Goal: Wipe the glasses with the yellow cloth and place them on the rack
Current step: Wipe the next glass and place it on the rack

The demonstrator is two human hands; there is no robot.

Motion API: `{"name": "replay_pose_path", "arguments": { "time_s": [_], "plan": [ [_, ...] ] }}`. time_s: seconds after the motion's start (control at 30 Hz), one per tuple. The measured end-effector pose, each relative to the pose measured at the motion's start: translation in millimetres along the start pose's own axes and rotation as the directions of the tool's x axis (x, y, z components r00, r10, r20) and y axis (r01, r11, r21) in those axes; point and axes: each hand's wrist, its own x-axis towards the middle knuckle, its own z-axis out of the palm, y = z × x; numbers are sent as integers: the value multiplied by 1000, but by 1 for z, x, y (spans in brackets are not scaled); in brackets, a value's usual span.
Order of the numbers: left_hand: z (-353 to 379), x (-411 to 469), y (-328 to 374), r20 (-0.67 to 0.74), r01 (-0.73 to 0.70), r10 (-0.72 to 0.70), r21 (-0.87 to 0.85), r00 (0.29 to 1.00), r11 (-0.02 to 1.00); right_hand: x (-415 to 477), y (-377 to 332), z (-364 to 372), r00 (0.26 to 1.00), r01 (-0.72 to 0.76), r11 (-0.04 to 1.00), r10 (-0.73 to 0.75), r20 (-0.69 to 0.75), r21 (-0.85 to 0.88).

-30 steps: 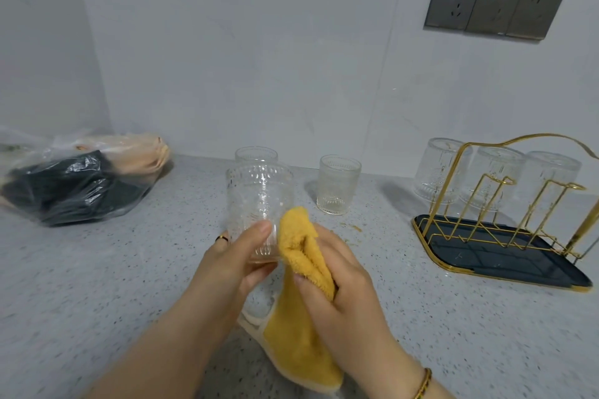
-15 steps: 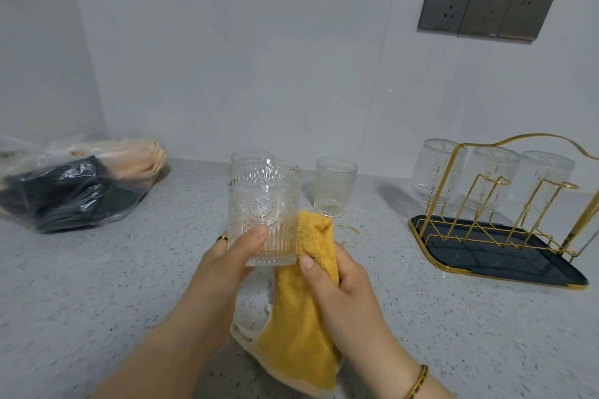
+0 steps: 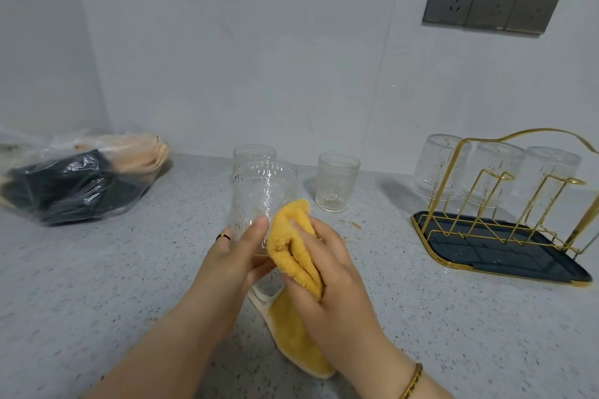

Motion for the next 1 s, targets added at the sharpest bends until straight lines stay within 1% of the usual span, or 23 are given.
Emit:
{"name": "replay_pose_path", "arguments": {
  "time_s": [0.07, 0.17, 0.23, 0.27, 0.3, 0.33, 0.37, 0.4, 0.47, 0.53, 0.63, 0.7, 0.77, 0.8, 0.83, 0.9, 0.93, 1.0],
  "plan": [
    [-1, 0, 0, 43, -23, 21, 42, 999, 999, 0, -3, -2, 999, 11, 999, -9, -52, 33],
    [2, -4, -5, 159, -32, 21, 66, 987, 997, 5, -4, -14, 981, 2, 995, 18, -194, 103],
    [7, -9, -7, 222, -29, 18, 45, 975, 999, 9, -3, -26, 958, -26, 985, 73, -277, 169],
    [9, -11, -7, 227, -23, 16, 30, 974, 999, 11, -3, -29, 950, -60, 969, 130, -284, 241],
    [10, -12, -7, 217, -26, 21, 21, 976, 999, 12, -3, -31, 948, -121, 940, 205, -245, 318],
    [10, -11, -6, 196, -31, 28, 11, 980, 999, 13, -2, -31, 948, -169, 920, 250, -197, 353],
    [9, -9, -6, 164, -35, 34, 3, 986, 999, 12, -1, -28, 954, -199, 915, 264, -146, 352],
    [7, -7, -4, 123, -37, 38, -10, 992, 999, 10, -1, -24, 962, -203, 925, 250, -113, 322],
    [2, -3, -4, 42, -28, 29, -28, 999, 999, 6, -6, -17, 982, -141, 961, 166, -91, 236],
    [-1, 0, -3, 8, -21, 21, -30, 1000, 999, 3, -8, -12, 992, -61, 983, 79, -96, 175],
    [-1, -3, -1, 58, -46, 43, 58, 997, 997, 1, -10, -11, 991, 15, 995, -1, -137, 95],
    [3, -8, -1, 114, -92, 78, 125, 990, 988, 2, -10, -15, 979, 14, 994, 8, -205, 107],
    [8, -14, -3, 155, -95, 74, 131, 985, 987, 5, -11, -22, 961, -22, 983, 71, -266, 183],
    [10, -16, -4, 168, -82, 64, 101, 984, 992, 7, -10, -25, 954, -49, 969, 117, -276, 243],
    [11, -15, -5, 169, -64, 53, 56, 984, 996, 9, -9, -29, 952, -93, 947, 175, -251, 307],
    [12, -12, -4, 130, -18, 28, -82, 991, 997, 11, -5, -32, 956, -166, 907, 244, -161, 388],
    [12, -9, -4, 95, -1, 15, -146, 995, 989, 12, -4, -31, 960, -180, 900, 248, -127, 397],
    [10, -6, -3, 47, 6, 3, -187, 999, 982, 11, -4, -26, 969, -165, 910, 221, -111, 380]
  ]
}}
